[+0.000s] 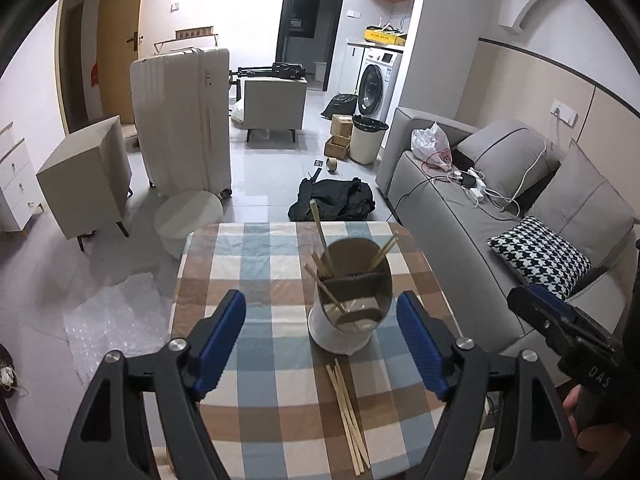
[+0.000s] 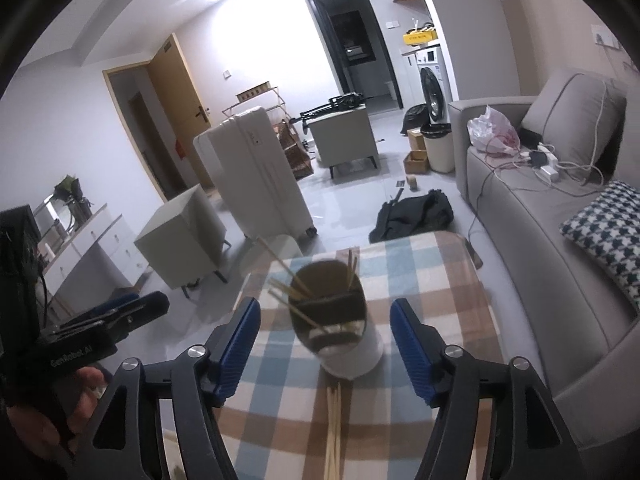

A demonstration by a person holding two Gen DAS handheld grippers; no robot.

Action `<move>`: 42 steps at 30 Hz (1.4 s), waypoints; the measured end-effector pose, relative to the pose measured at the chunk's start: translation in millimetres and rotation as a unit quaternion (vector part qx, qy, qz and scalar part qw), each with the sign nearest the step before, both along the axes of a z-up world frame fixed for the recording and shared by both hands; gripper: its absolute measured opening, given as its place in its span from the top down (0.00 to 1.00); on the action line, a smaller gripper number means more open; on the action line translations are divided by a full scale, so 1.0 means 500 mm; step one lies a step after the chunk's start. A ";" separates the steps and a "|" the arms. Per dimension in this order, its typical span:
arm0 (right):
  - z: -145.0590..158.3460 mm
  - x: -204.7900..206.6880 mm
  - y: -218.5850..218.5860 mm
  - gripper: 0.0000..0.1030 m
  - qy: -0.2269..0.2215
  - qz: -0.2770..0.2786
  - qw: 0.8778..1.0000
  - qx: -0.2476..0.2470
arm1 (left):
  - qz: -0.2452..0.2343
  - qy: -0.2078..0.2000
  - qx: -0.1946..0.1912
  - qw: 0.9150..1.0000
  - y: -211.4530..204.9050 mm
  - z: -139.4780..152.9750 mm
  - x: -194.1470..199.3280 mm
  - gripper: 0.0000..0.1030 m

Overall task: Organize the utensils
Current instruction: 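Move both open tools back down toward the chopstick bundle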

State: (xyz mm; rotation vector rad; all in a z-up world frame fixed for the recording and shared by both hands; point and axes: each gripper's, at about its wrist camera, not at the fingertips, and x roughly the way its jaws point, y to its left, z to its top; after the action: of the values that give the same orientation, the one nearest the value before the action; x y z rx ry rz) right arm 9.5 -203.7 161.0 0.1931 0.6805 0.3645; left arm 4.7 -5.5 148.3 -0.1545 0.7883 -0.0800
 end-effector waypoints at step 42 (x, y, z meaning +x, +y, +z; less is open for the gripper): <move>-0.318 0.049 0.062 0.31 0.189 0.031 0.977 -0.090 | 0.080 0.132 -0.011 0.988 0.065 -0.251 0.005 0.20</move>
State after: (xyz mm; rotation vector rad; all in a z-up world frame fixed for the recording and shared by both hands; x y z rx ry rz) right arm 34.2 -172.6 2.0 0.0687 1.0925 0.3260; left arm 7.0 27.0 22.7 -0.2530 1.0362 0.0858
